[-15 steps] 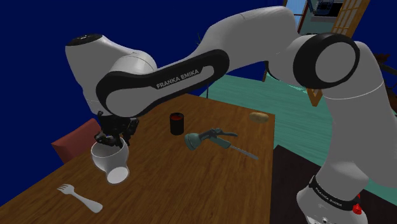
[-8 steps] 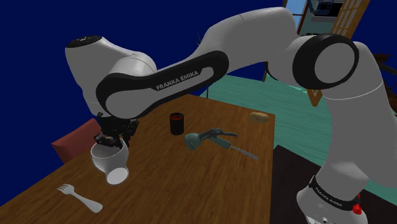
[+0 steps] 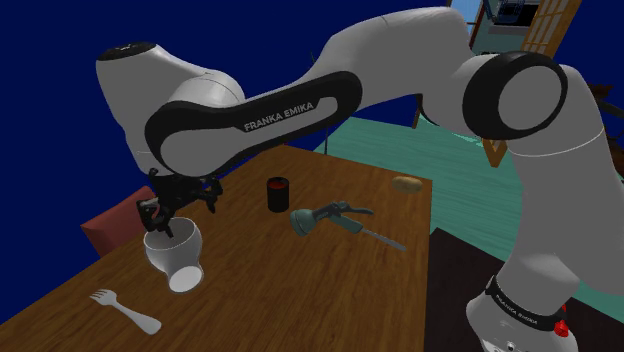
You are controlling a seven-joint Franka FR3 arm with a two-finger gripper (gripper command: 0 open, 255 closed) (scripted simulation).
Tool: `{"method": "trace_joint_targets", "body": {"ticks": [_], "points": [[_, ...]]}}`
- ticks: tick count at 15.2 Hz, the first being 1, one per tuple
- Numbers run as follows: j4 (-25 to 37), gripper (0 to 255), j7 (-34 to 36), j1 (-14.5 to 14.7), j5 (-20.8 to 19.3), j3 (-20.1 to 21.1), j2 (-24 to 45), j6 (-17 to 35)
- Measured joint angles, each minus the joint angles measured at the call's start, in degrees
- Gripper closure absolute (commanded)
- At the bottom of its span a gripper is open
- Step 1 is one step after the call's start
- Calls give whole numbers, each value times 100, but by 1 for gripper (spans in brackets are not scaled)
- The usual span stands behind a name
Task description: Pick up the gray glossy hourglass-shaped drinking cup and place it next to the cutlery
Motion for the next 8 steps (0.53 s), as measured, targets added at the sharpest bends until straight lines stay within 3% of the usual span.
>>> {"method": "trace_joint_targets", "body": {"ticks": [3,8], "points": [[262,0,-43,54,42,30,-90,-339],[325,0,-46,74,48,35,-97,-419]]}}
